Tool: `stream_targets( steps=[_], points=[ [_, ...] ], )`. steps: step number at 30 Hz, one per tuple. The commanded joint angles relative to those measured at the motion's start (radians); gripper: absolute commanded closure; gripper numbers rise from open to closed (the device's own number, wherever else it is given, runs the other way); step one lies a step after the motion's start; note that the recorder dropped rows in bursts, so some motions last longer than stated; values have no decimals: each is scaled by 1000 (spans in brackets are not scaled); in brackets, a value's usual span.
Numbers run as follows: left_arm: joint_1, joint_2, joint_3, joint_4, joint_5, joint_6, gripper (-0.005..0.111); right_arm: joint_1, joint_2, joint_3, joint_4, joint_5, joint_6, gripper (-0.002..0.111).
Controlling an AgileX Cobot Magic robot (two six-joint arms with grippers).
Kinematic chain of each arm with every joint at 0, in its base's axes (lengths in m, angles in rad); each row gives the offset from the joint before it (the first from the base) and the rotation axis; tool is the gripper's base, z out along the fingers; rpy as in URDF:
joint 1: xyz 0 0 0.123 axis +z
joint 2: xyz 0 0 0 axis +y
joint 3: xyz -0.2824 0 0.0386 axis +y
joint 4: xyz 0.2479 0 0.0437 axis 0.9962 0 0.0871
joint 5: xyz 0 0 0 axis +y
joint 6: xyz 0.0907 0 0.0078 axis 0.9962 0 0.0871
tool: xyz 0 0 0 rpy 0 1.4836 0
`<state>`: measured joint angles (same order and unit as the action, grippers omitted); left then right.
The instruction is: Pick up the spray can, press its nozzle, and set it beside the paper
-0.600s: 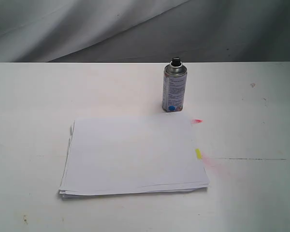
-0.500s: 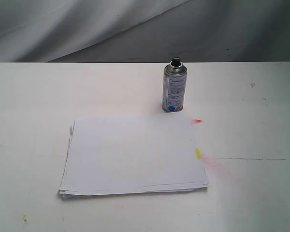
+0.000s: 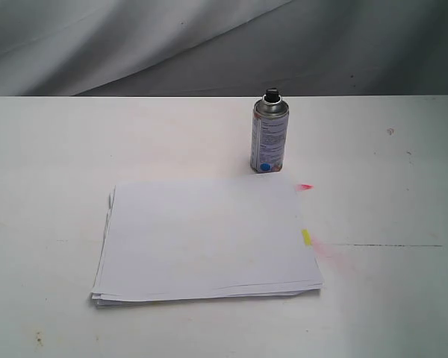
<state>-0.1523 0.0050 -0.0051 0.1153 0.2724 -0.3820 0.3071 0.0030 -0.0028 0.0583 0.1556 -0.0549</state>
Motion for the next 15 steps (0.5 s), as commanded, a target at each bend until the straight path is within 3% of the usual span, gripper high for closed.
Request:
stream_targets(
  steps=[1, 11, 15],
  points=[
    [2, -5, 5, 2, -4, -4, 107, -8, -3, 3, 8, 5, 3, 108],
    [2, -5, 5, 2, -4, -4, 107, -8, -3, 3, 8, 50, 3, 108],
    [2, -5, 5, 2, -4, -4, 107, -8, 69, -92, -8, 103, 3, 108]
  ],
)
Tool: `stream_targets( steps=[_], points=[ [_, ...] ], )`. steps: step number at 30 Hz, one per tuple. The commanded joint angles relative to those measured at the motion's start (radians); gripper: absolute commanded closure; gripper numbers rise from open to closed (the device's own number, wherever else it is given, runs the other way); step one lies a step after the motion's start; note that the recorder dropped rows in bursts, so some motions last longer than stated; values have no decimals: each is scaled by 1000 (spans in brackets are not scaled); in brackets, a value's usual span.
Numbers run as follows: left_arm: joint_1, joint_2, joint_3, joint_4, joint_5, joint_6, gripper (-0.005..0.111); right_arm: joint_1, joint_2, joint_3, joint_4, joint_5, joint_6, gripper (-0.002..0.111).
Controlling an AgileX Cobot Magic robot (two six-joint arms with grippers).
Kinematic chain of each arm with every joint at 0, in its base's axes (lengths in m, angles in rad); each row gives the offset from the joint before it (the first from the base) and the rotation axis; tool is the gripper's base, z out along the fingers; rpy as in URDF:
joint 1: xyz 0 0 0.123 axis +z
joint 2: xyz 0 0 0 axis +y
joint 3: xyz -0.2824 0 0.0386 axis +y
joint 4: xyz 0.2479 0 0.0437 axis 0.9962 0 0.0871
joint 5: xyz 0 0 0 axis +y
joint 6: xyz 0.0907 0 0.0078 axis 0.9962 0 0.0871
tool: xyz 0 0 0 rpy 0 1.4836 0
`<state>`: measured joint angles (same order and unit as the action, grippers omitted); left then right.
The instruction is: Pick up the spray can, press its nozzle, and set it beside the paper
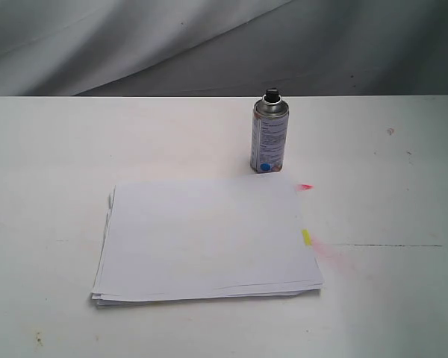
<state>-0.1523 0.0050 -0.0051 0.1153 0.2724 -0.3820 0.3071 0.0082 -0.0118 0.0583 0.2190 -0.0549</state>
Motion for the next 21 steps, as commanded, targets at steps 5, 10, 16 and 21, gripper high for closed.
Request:
stream_targets(
  steps=[5, 10, 16, 21],
  points=[
    [2, -5, 5, 2, -5, -5, 107, -8, 285, -282, -107, 40, 3, 108],
    [2, -5, 5, 2, -5, -5, 107, -4, 550, -397, -115, 0, 3, 108],
    [2, -5, 5, 2, -5, -5, 107, 96, 829, -410, -129, -358, 3, 108],
    [2, -5, 5, 2, -5, -5, 107, 211, 1047, -410, -129, -594, 3, 108]
  ],
)
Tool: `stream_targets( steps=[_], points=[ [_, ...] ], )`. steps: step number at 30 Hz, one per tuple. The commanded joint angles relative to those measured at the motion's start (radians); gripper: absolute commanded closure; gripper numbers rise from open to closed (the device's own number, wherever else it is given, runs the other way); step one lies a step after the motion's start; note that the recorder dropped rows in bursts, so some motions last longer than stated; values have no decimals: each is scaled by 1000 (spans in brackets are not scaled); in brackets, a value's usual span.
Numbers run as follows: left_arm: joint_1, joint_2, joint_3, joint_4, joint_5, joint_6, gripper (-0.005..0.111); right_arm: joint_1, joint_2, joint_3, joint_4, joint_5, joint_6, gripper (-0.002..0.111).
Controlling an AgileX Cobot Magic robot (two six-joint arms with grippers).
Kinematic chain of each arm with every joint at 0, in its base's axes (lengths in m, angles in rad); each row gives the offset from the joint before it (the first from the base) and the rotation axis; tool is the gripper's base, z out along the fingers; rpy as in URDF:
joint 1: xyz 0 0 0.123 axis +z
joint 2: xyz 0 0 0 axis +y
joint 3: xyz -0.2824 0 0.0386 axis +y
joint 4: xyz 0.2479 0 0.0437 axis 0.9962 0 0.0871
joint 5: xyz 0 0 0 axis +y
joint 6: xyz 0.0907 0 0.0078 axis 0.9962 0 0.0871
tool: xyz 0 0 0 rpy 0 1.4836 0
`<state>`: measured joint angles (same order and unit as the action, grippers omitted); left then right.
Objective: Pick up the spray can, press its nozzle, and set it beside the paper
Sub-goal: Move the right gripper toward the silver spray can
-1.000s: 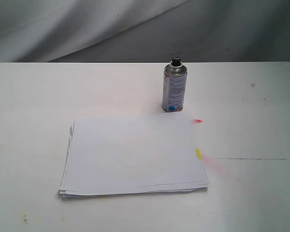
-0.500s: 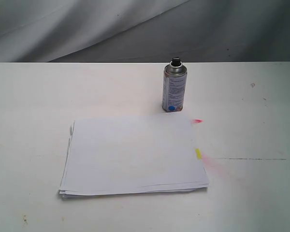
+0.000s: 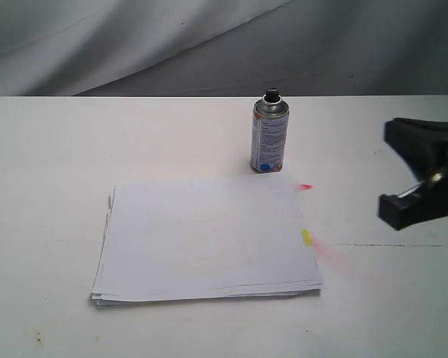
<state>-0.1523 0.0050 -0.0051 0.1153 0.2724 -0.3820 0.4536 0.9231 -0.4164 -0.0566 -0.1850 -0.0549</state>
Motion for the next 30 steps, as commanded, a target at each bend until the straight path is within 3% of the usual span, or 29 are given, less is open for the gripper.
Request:
stream_targets(
  steps=[1, 20, 30],
  points=[
    [2, -5, 5, 2, -5, -5, 107, 77, 165, -6, -4, -219, 8, 108],
    [2, -5, 5, 2, -5, -5, 107, 50, 735, -9, 143, -845, 6, 108],
    [2, -5, 5, 2, -5, -5, 107, -38, 951, -185, -3, -842, 78, 108]
  ],
)
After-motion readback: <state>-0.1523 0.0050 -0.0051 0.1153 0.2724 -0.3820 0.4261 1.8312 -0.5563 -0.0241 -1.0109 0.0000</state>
